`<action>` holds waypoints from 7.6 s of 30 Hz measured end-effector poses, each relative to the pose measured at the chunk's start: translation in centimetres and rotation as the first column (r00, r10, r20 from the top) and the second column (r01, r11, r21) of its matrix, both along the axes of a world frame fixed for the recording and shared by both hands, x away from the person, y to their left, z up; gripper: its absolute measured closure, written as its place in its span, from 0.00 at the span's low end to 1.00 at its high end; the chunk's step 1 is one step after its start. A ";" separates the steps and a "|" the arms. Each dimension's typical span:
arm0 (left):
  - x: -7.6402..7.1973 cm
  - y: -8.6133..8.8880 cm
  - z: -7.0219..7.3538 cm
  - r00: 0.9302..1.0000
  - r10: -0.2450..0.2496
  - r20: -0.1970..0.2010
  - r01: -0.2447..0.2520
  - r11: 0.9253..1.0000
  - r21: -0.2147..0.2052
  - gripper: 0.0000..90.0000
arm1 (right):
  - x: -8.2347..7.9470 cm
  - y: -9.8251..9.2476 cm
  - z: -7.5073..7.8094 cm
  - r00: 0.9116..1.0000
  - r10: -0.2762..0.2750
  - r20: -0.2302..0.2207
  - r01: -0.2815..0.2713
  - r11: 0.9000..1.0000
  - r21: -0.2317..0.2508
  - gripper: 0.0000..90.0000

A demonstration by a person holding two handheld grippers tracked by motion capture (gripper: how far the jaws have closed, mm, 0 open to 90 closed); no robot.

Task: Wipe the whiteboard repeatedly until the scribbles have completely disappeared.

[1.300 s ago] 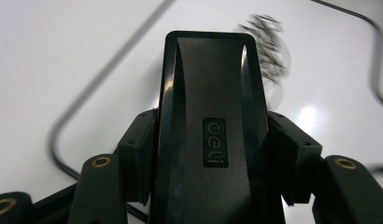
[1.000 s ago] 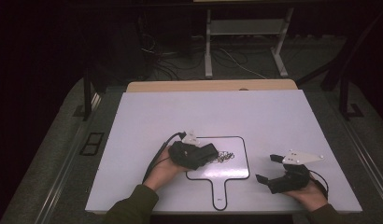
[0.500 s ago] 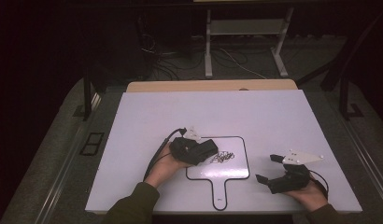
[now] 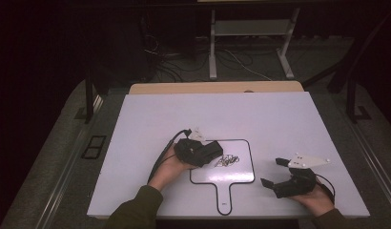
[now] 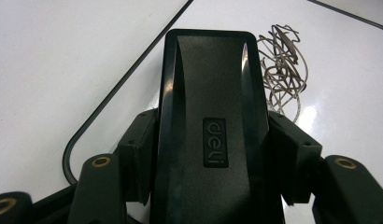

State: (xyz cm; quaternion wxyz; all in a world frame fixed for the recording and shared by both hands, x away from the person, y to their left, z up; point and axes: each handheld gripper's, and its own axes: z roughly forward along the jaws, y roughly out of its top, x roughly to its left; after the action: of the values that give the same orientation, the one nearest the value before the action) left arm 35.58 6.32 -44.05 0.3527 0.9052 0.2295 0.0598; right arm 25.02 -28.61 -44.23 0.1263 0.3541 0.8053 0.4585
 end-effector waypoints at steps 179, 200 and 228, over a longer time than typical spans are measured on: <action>-3.2 -2.0 0.1 0.989 -0.150 -0.009 0.150 0.989 0.015 0.44 | -0.2 -0.2 0.2 1.000 0.006 0.012 -0.007 1.000 0.007 0.03; -1.9 -1.3 1.6 0.997 -0.072 -0.020 0.071 0.996 -0.048 0.43 | -0.2 -0.1 0.2 1.000 0.010 0.012 -0.010 1.000 0.007 0.03; 5.9 -0.9 4.3 1.000 0.009 -0.004 -0.009 0.996 -0.090 0.43 | -0.2 -0.1 0.2 1.000 0.010 0.010 -0.010 1.000 0.014 0.03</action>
State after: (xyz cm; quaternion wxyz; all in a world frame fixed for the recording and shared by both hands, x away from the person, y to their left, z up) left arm 41.47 5.38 -39.72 0.3925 0.8874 0.2367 0.0495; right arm 24.80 -28.71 -44.07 0.1257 0.3488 0.8032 0.4663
